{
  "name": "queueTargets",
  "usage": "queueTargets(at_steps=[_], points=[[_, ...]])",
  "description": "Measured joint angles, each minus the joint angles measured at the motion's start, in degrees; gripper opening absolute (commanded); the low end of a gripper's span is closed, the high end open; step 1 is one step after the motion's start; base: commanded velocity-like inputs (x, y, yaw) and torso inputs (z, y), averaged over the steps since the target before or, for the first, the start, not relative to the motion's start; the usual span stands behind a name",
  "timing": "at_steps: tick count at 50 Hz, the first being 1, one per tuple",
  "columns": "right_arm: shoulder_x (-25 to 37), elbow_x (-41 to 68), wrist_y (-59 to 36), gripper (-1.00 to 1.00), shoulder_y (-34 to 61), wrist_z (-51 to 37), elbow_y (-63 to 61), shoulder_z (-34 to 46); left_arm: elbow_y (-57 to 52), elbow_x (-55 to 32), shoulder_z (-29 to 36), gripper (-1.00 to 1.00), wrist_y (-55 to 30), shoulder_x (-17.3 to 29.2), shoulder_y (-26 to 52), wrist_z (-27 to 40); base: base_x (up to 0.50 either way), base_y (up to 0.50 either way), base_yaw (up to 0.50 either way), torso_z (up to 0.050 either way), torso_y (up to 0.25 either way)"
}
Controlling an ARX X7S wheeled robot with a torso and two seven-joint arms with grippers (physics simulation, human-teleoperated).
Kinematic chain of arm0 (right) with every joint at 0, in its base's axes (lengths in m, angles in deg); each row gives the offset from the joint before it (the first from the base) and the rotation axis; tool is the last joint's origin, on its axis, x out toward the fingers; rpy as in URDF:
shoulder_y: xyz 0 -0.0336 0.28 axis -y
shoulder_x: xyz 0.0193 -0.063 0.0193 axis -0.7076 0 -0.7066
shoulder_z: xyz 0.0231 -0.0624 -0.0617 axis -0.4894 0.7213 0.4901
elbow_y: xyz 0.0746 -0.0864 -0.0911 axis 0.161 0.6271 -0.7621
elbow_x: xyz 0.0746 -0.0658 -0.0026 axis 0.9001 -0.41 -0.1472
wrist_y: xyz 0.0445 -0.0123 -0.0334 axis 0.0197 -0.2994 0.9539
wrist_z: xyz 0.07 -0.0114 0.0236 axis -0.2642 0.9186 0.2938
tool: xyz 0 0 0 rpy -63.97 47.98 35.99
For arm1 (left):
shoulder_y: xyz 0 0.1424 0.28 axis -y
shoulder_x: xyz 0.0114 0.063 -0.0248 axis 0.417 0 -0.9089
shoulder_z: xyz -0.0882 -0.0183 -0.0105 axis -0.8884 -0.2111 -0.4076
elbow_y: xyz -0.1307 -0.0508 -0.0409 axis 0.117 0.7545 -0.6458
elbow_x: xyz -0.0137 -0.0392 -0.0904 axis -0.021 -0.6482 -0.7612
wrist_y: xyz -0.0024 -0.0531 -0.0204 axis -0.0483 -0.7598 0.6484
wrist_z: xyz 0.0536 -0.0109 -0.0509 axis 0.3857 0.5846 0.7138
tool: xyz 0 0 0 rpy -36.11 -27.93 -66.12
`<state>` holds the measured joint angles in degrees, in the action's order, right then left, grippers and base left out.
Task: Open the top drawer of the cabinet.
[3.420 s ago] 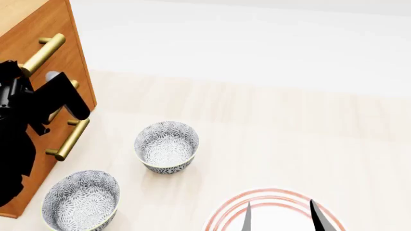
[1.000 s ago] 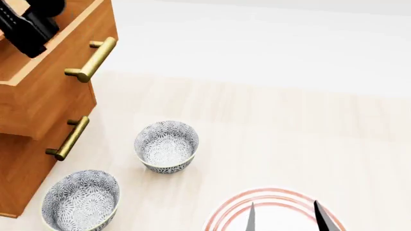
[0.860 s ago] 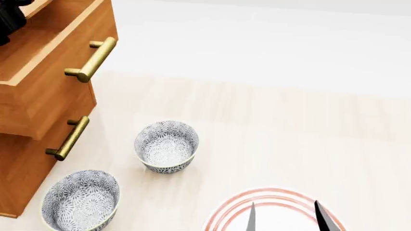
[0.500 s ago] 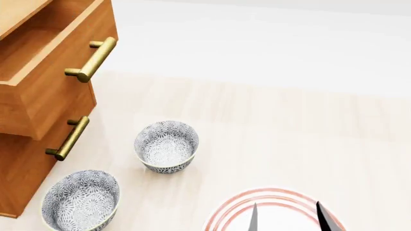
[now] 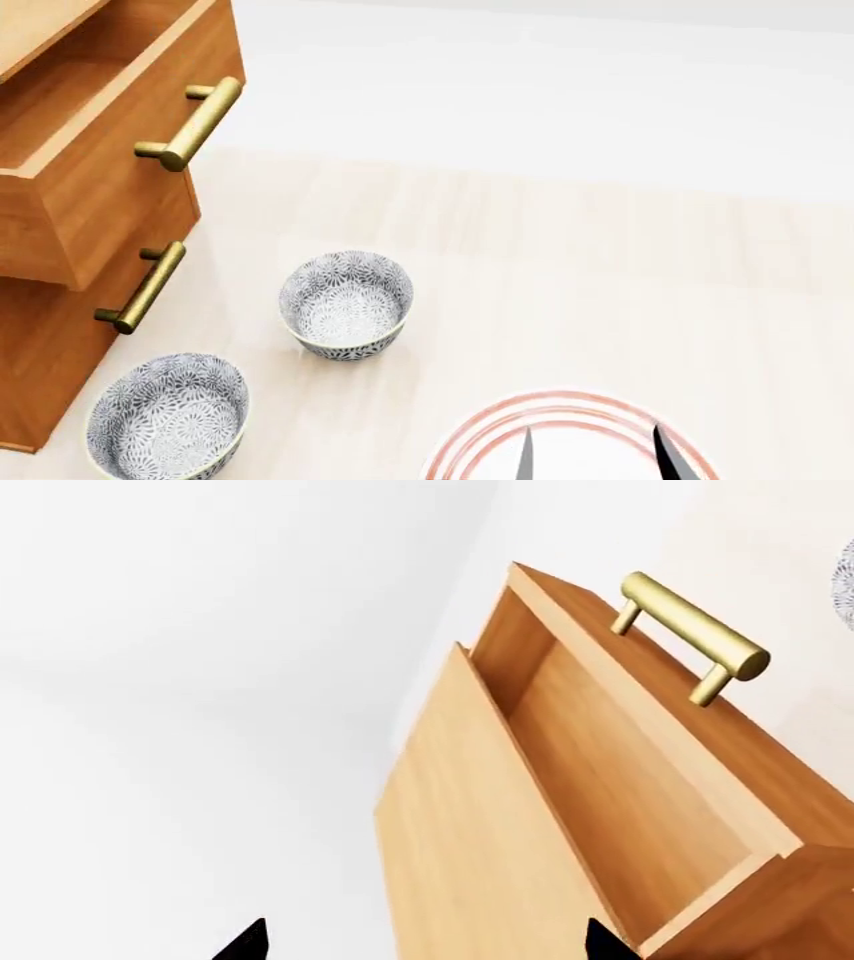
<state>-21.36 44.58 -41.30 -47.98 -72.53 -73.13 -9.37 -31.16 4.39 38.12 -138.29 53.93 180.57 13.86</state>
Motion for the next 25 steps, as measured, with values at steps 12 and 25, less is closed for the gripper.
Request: queueTargets(at_steps=[12, 25], points=[[-0.2, -0.2, 0.6, 1.0, 0.0, 0.1, 1.1, 0.3, 1.9, -4.0, -6.8, 1.0, 1.5, -2.3, -4.8, 2.1, 0.0, 0.0, 0.0, 0.0, 0.0], [-0.3, -0.4, 1.4, 1.0, -0.3, 0.3, 2.3, 0.7, 2.7, -8.3, -9.2, 1.0, -0.5, -4.1, -9.2, 0.8, 0.0, 0.0, 0.0, 0.0, 0.0]])
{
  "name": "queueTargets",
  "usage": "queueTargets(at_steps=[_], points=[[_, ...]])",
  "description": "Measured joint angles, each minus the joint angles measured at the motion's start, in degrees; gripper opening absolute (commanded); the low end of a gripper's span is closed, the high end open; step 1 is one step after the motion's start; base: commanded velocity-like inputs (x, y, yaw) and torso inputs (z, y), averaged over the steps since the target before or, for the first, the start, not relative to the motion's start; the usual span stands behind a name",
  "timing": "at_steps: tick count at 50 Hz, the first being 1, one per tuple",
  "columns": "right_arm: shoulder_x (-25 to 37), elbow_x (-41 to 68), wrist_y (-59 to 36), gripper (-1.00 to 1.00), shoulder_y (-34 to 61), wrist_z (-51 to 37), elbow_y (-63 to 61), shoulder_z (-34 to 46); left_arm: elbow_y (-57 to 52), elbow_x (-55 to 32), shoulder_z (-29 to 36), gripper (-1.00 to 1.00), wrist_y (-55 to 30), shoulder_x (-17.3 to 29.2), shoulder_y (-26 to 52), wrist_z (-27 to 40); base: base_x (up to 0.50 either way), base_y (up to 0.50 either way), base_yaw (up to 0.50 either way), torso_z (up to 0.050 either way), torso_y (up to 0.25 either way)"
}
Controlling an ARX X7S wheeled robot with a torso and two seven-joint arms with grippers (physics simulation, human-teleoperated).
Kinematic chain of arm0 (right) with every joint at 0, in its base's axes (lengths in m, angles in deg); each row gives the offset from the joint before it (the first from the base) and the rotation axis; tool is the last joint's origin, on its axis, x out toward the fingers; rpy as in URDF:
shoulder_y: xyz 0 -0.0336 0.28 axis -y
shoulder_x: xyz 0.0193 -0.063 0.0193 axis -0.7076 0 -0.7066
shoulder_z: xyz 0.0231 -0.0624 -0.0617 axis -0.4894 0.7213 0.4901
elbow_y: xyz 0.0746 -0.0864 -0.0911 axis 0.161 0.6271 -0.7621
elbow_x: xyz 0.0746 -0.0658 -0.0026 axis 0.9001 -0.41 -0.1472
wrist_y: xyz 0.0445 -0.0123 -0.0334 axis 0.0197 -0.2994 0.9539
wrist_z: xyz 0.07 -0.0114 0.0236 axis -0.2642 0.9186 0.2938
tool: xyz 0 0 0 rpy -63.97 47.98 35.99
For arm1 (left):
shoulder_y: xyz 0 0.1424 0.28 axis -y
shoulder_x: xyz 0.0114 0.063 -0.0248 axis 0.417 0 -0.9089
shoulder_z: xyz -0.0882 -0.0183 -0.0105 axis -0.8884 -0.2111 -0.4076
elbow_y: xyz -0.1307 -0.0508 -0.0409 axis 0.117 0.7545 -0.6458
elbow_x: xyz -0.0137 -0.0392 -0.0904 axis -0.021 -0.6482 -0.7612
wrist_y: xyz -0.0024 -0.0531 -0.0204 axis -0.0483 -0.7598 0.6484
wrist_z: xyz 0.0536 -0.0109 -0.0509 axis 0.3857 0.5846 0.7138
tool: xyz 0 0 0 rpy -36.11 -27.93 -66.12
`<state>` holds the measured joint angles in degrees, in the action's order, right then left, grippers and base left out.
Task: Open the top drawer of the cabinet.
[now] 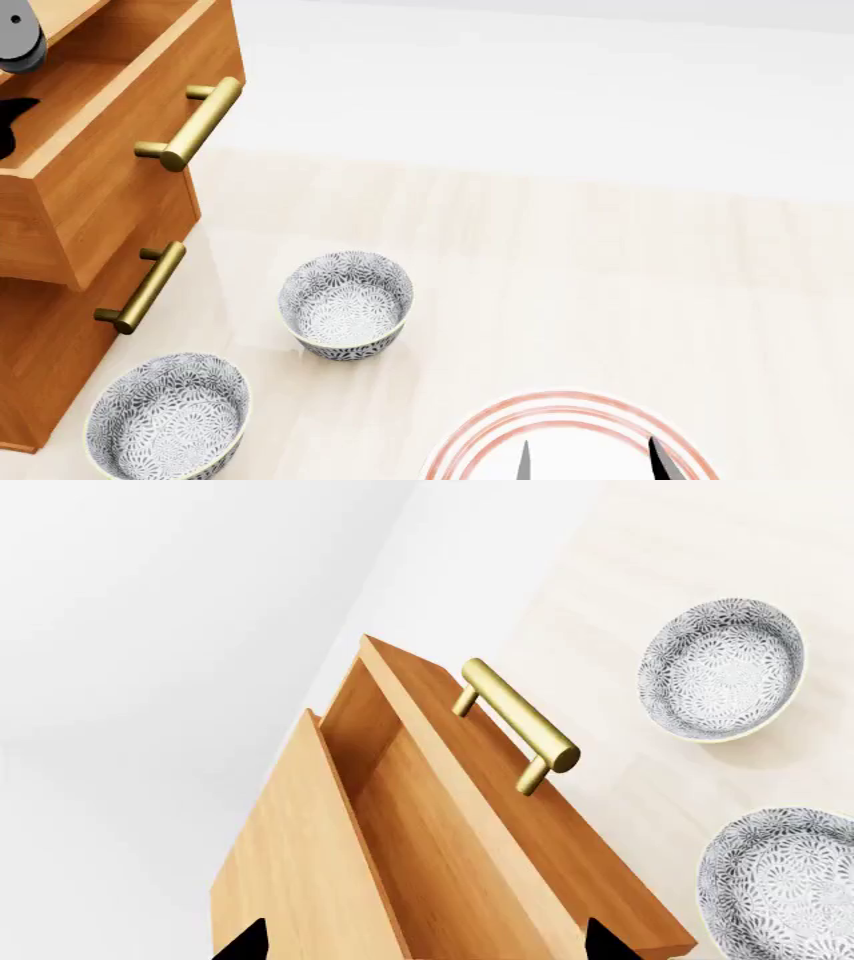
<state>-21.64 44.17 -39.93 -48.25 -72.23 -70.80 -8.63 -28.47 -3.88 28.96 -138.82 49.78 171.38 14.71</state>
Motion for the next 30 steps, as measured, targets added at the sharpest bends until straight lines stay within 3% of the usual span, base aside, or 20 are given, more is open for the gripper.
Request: queueTargets(at_steps=[30], points=[[-0.1, -0.3, 0.3, 1.0, 0.3, 0.2, 1.6, 1.0, 5.3, -4.1, -5.1, 1.0, 0.3, -1.6, -5.5, 0.6, 0.0, 0.0, 0.0, 0.0, 0.0]])
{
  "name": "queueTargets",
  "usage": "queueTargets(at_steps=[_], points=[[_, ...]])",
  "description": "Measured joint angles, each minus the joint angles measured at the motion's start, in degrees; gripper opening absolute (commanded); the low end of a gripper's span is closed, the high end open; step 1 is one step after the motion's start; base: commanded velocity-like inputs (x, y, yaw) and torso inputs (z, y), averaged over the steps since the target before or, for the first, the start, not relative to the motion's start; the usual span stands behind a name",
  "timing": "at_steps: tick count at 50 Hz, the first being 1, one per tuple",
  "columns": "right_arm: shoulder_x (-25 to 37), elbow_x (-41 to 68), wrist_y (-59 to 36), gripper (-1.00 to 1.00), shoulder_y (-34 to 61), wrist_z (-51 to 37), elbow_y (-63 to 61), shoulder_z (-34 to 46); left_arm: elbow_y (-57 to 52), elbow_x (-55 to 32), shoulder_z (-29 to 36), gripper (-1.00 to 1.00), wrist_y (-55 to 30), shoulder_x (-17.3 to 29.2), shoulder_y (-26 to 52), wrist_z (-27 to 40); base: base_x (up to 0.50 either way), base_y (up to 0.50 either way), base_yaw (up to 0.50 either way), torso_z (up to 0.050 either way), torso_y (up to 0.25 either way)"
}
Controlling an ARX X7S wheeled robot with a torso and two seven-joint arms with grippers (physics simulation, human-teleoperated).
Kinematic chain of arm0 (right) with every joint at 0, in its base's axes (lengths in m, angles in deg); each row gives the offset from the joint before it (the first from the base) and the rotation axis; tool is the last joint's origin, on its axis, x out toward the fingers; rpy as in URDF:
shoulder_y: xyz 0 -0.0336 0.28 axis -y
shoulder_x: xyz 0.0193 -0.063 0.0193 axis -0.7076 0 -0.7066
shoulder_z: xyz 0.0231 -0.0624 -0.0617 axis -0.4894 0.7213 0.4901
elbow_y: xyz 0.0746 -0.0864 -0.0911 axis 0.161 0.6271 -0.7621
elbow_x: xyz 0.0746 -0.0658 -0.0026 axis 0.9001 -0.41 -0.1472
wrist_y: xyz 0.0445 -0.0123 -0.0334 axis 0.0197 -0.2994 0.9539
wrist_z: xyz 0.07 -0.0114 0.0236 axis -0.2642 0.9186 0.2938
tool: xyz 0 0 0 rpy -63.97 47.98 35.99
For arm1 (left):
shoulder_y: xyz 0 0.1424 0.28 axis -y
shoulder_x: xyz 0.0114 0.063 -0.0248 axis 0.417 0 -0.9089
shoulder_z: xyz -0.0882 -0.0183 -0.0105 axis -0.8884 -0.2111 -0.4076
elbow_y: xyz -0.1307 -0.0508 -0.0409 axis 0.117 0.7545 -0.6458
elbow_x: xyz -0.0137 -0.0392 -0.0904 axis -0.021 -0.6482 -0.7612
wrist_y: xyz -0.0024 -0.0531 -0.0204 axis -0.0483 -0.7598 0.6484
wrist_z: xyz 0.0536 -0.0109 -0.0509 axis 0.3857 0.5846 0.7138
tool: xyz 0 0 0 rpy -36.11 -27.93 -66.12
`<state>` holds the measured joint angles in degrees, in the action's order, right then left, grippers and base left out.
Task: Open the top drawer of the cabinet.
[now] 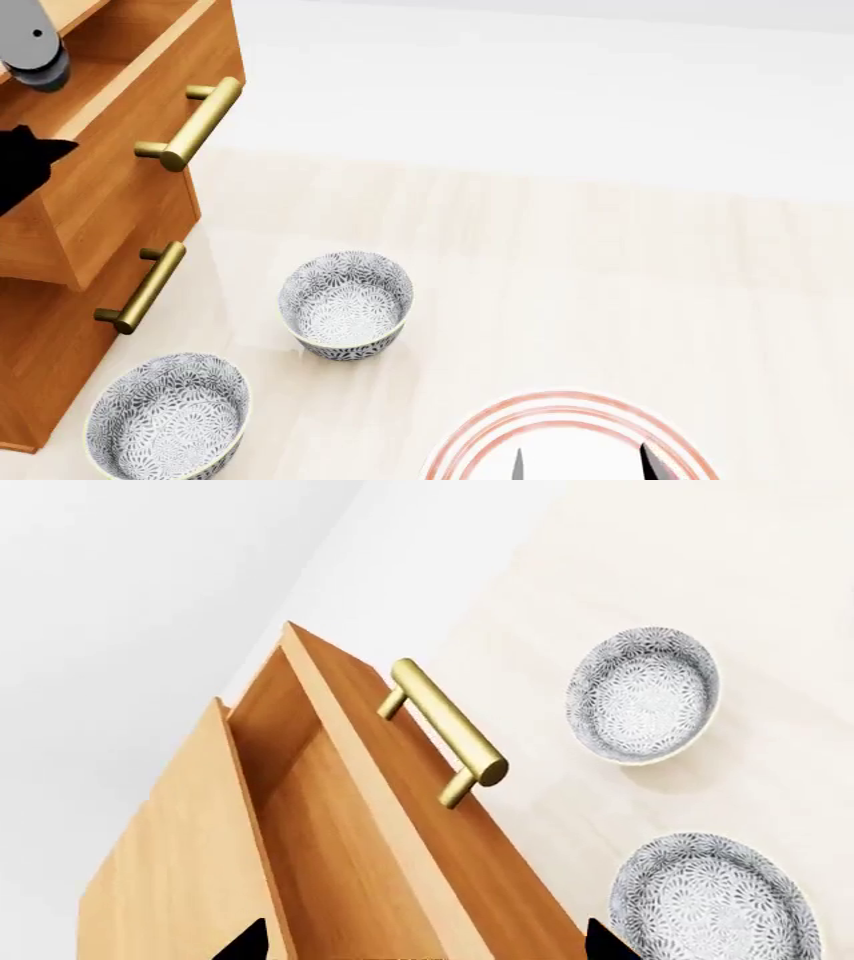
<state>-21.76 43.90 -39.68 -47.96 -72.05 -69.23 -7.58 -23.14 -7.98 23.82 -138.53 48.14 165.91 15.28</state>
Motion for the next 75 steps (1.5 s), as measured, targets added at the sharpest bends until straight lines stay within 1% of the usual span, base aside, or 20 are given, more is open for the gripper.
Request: queueTargets(at_steps=[9, 23, 35, 50, 75], points=[[-0.1, 0.0, 0.2, 1.0, 0.2, 0.1, 0.8, 0.2, 5.1, -0.6, -1.6, 1.0, -0.5, -1.6, -1.0, 0.7, 0.0, 0.0, 0.0, 0.0, 0.0], [-0.1, 0.2, 0.4, 1.0, 0.6, 0.2, 1.7, 0.3, 14.4, -4.1, -6.0, 1.0, -5.9, -6.1, -1.3, -0.3, 0.0, 0.0, 0.0, 0.0, 0.0], [-0.1, 0.3, 0.9, 1.0, 0.6, 0.3, 2.5, 0.4, 21.4, -5.9, -7.2, 1.0, -9.4, -9.2, -0.9, -1.5, 0.0, 0.0, 0.0, 0.0, 0.0], [-0.2, 0.2, 1.1, 1.0, 0.6, 0.1, 2.9, 0.6, 26.0, -6.4, -7.3, 1.0, -10.2, -10.1, -0.9, -1.5, 0.0, 0.0, 0.0, 0.0, 0.0], [-0.2, 0.3, 2.0, 1.0, 0.6, 0.1, 4.3, 0.8, 32.1, -5.7, -6.1, 1.0, -7.1, -11.9, -2.4, -0.7, 0.0, 0.0, 0.0, 0.0, 0.0]])
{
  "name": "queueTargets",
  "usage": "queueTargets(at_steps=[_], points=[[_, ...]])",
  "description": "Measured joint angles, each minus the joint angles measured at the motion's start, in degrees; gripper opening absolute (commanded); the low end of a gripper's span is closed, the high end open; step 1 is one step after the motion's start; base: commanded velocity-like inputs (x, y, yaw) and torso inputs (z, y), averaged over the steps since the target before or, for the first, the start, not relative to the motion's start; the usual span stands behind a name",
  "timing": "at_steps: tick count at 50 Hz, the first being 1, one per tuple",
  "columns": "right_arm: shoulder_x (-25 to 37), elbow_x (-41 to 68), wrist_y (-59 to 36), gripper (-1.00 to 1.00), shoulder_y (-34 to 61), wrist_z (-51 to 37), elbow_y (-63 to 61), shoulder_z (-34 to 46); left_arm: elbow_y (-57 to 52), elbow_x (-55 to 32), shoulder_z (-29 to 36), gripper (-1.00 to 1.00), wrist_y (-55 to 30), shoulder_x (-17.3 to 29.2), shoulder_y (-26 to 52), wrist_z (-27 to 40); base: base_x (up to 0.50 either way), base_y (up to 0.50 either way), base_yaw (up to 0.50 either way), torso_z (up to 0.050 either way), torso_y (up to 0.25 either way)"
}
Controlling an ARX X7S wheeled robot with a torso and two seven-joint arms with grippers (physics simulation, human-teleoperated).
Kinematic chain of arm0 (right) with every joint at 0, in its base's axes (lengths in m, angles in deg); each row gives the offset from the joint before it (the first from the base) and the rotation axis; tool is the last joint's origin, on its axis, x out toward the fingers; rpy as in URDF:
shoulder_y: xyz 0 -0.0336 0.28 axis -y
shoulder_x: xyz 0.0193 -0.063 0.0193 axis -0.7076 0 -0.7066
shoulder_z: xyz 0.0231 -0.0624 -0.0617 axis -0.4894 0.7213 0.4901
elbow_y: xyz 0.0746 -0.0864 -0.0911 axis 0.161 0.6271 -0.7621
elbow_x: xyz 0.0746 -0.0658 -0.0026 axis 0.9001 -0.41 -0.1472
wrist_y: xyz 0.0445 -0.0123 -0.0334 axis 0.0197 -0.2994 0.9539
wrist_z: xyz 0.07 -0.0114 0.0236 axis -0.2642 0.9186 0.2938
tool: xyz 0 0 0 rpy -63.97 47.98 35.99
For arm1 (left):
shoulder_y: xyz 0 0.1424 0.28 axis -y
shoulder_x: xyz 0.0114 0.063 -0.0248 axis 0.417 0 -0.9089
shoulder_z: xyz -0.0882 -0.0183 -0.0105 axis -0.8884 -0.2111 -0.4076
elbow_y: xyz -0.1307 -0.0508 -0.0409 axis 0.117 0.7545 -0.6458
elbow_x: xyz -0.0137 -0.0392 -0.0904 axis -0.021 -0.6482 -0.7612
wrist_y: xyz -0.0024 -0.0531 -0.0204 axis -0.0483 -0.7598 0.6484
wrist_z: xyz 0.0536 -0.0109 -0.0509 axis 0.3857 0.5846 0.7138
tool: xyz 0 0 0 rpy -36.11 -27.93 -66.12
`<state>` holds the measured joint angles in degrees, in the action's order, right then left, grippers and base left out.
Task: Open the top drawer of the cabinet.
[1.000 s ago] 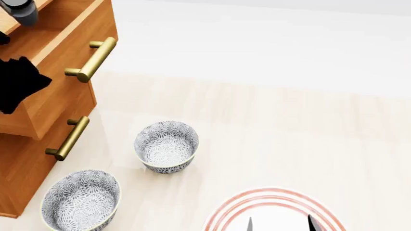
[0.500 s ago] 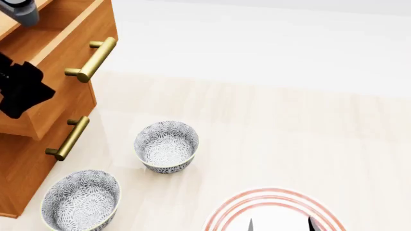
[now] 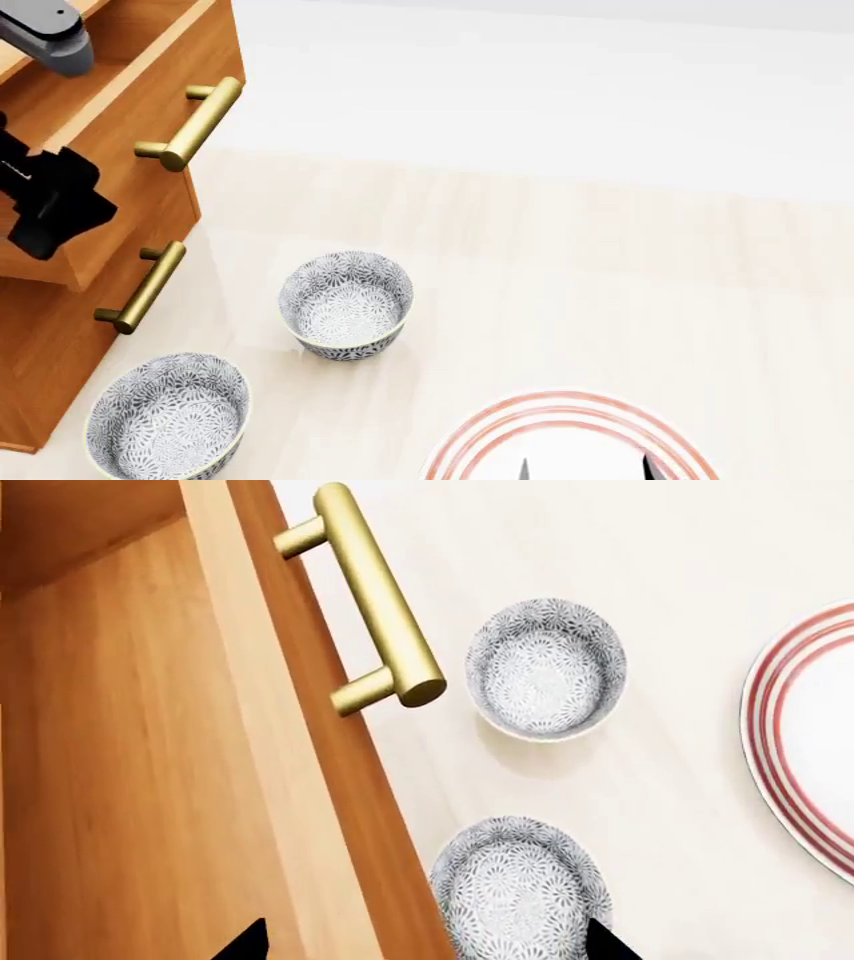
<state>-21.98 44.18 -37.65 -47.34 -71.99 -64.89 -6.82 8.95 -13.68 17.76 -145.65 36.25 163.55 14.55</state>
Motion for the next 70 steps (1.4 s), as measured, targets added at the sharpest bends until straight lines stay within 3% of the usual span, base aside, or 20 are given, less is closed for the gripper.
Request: queueTargets(at_steps=[21, 70], points=[[0.1, 0.1, 0.8, 1.0, -0.3, -0.2, 0.6, 0.0, 0.9, 0.2, 0.5, 1.0, 2.0, -1.5, -1.3, 0.6, 0.0, 0.0, 0.0, 0.0, 0.0], [0.8, 0.9, 1.5, 1.0, -0.8, -0.6, 0.2, -0.2, -18.9, -3.6, -0.3, 1.0, -3.3, -0.7, -4.6, 2.5, 0.0, 0.0, 0.0, 0.0, 0.0]])
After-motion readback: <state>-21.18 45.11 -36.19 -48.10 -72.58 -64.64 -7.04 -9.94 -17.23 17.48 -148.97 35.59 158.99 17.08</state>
